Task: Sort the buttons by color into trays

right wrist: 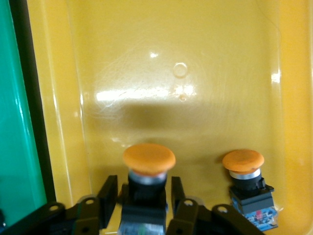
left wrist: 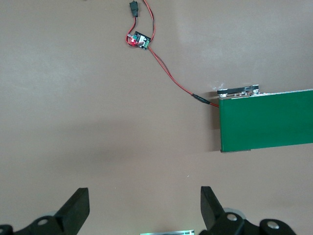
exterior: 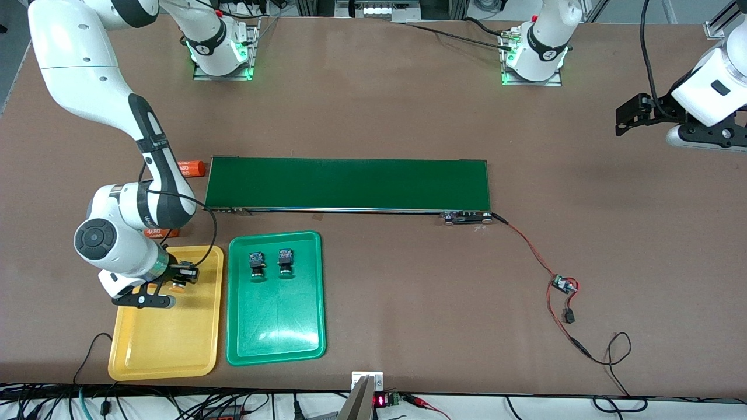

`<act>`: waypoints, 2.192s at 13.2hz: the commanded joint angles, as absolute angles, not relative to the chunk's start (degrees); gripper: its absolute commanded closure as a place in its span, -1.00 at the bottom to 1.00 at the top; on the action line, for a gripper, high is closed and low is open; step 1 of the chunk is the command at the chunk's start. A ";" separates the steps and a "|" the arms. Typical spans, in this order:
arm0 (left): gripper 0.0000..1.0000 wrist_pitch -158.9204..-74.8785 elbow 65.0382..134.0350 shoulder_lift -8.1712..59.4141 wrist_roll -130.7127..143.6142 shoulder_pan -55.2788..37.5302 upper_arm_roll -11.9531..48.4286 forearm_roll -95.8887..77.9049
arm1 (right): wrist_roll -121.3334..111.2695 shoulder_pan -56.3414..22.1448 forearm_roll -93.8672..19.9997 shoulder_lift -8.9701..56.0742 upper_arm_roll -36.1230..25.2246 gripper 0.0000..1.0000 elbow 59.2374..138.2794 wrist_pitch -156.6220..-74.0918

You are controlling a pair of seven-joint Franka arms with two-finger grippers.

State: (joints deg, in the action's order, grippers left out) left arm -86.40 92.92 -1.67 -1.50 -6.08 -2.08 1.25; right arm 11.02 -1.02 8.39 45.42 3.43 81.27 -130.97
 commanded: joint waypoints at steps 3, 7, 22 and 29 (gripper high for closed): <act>-1.00 -85.17 91.76 -1.58 -1.85 -6.24 -2.29 0.88 | 10.99 -1.32 9.05 45.35 3.16 -1.00 79.98 -130.08; -1.00 -85.17 91.76 -1.58 -1.93 -6.24 -2.29 0.88 | 11.16 -1.58 8.61 42.29 3.16 -1.00 79.80 -124.30; -1.00 -85.17 91.76 -1.58 -1.93 -6.24 -2.29 0.88 | 2.55 2.45 6.06 4.85 3.25 -1.00 92.01 -89.56; -1.00 -85.17 91.76 -1.58 -1.93 -6.15 -2.29 0.88 | 2.90 4.84 3.08 4.13 3.78 -1.00 92.46 -90.18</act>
